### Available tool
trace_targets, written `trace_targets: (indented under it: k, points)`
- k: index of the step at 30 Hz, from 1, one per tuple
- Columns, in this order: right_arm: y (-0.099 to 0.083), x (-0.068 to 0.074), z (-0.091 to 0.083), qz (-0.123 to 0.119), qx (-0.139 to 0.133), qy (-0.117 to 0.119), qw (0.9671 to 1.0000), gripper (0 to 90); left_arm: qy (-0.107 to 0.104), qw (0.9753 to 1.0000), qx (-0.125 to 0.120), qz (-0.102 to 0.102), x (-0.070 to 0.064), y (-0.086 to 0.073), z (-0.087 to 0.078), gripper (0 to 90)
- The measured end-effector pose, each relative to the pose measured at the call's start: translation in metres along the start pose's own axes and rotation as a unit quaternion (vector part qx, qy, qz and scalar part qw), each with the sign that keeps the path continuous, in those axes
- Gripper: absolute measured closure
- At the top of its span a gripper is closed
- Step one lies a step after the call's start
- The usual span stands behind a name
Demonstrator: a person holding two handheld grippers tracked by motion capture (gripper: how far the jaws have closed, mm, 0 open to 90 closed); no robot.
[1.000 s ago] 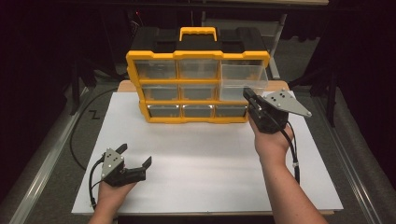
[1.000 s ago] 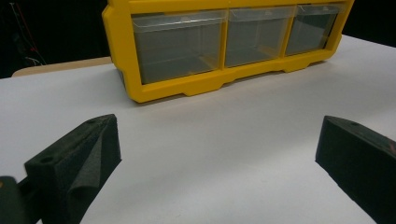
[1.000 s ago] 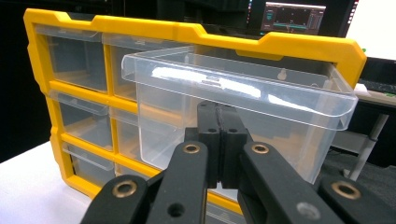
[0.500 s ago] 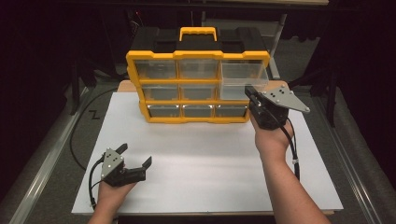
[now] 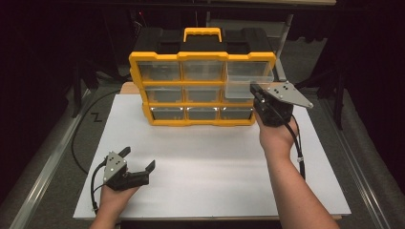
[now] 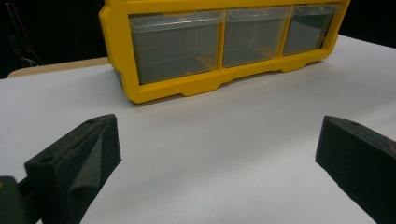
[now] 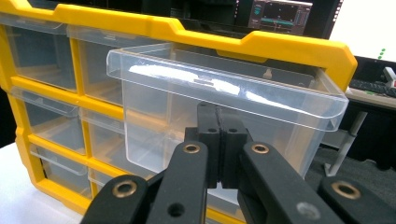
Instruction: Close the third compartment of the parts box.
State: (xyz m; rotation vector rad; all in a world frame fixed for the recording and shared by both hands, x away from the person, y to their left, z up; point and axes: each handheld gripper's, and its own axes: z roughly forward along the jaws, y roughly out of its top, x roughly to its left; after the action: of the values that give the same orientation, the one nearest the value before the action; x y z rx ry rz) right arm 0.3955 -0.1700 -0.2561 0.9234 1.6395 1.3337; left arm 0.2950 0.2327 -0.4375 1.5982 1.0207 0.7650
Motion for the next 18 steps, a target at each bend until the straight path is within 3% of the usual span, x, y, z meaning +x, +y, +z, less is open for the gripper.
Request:
trace_targets:
  k: [18]
  points:
    - [0.006, -0.005, 0.022, -0.006, 0.007, -0.019, 0.9998, 90.0, -0.006, 1.0000, 0.005, 0.000, 0.000, -0.001, 0.001, 0.9]
